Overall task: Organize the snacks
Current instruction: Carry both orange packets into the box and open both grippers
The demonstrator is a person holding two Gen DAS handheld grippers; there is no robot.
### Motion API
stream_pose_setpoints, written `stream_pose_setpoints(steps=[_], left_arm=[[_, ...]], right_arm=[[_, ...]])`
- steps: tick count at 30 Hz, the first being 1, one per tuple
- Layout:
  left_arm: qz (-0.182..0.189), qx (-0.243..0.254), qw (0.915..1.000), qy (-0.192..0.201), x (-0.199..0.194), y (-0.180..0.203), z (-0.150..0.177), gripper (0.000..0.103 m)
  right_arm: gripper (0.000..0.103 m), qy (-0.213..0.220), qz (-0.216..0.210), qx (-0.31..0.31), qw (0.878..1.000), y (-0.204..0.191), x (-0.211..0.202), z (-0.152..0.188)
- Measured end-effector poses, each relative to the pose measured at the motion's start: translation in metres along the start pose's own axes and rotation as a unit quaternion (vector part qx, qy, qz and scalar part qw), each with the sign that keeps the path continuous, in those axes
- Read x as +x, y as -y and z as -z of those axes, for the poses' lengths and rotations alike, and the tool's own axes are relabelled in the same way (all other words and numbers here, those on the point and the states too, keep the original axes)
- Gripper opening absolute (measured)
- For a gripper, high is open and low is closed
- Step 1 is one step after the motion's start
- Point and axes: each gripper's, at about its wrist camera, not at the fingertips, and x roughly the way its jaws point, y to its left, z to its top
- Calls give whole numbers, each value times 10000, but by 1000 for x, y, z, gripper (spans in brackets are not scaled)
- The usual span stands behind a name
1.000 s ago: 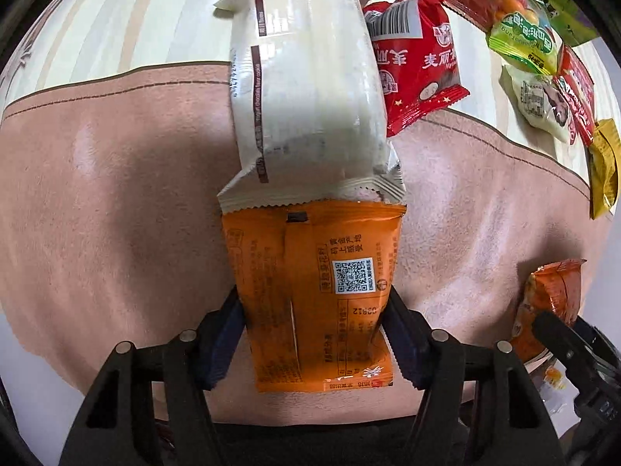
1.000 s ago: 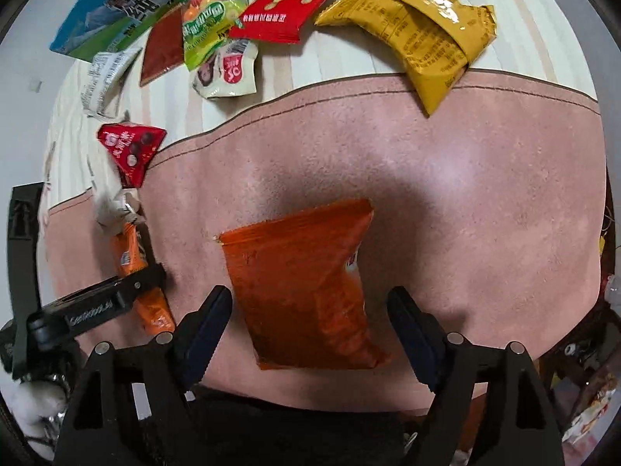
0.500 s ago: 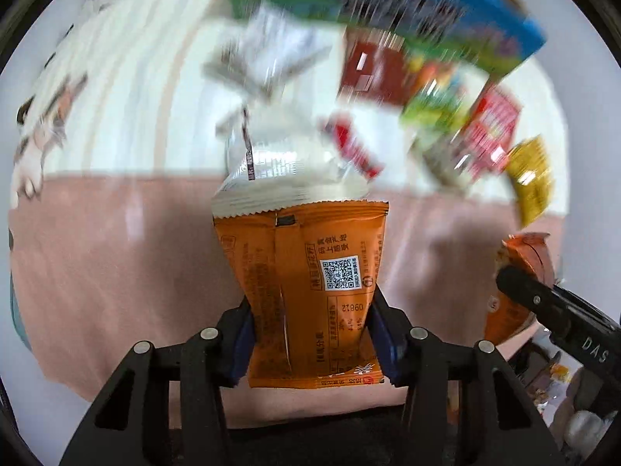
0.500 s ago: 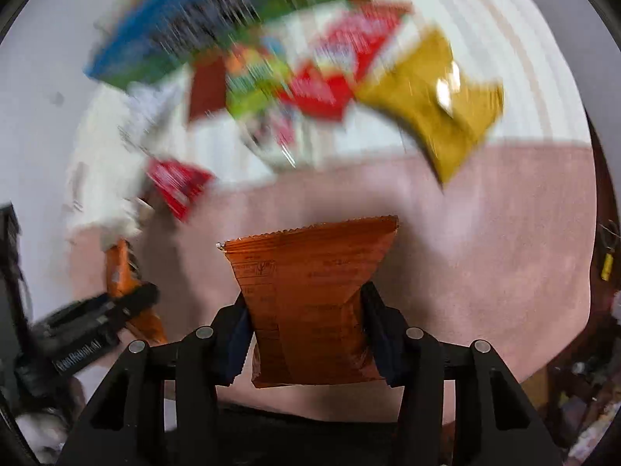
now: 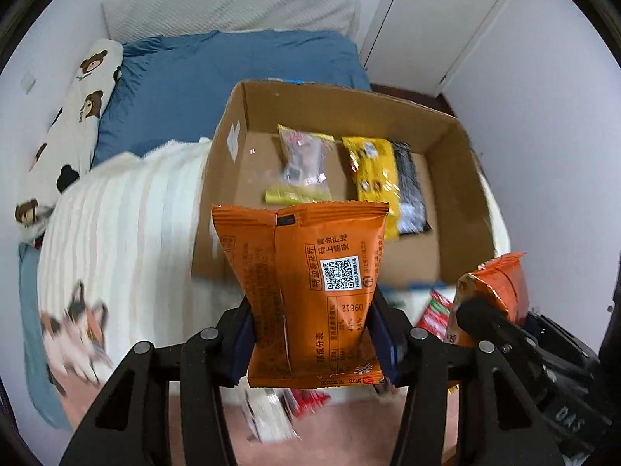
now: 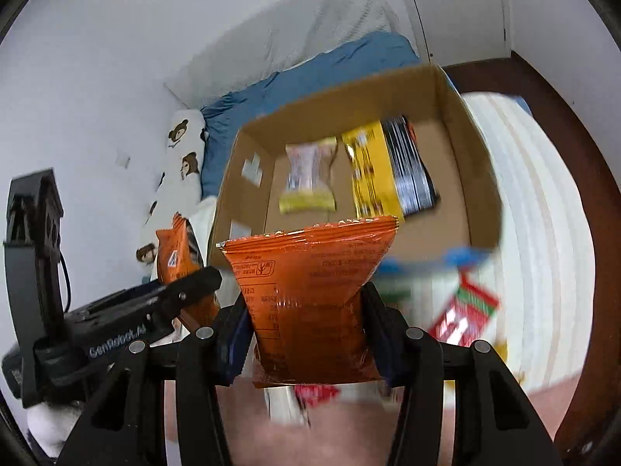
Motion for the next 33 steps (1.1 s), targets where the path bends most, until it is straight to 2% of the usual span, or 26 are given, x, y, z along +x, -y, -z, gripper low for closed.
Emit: stream_pose_setpoints(steps=[4, 8, 13, 18, 20, 21, 22, 23, 24, 25, 26, 27, 28, 33], left_arm=[[-144, -39, 9986, -507, 43, -8, -41, 49], [-194, -113, 9936, -1103, 89, -18, -65, 49], [-309, -95, 9877, -1532, 128, -25, -75, 49], [-333, -26, 9836, -1773, 151, -29, -73, 51], [-300, -53, 9812, -1907, 157, -31, -70, 51], [-255, -26, 9807, -1939, 159, -31, -68, 51], [-261, 25, 9807, -1937, 160, -31, -67, 52], [-296, 76, 9808, -1926, 161, -30, -66, 53], [-293, 92, 9812, -1906, 160, -30, -66, 56], [-272, 75, 9818, -1877, 159, -29, -67, 66], [-268, 71, 9825, -1843, 158, -29, -66, 71], [-278, 59, 9835, -1787, 156, -29, -66, 83], [-292, 51, 9842, -1745, 154, -29, -68, 90], [-268, -53, 9869, -1587, 141, -31, -68, 92]], right_arm=[[55, -271, 67, 81, 9996, 2, 42, -43], [55, -625, 200, 132, 9978, 4, 84, -59], [55, -1058, 421, 50, 9935, 8, 131, -65], [55, -1367, 451, 14, 9896, 11, 158, -61], [58, -1631, 465, -12, 9855, 12, 171, -63], [69, -1729, 512, -47, 9836, 9, 177, -58], [89, -1762, 560, -92, 9827, 8, 179, -58], [95, -1772, 594, -163, 9822, 7, 181, -57], [97, -1768, 668, -237, 9817, 5, 182, -58], [97, -1766, 712, -259, 9814, 5, 183, -59], [97, -1763, 720, -270, 9813, 3, 184, -60], [97, -1755, 718, -270, 9815, 3, 183, -60], [97, -1743, 730, -276, 9816, 3, 183, -61], [98, -1656, 823, -301, 9823, 11, 171, -58]])
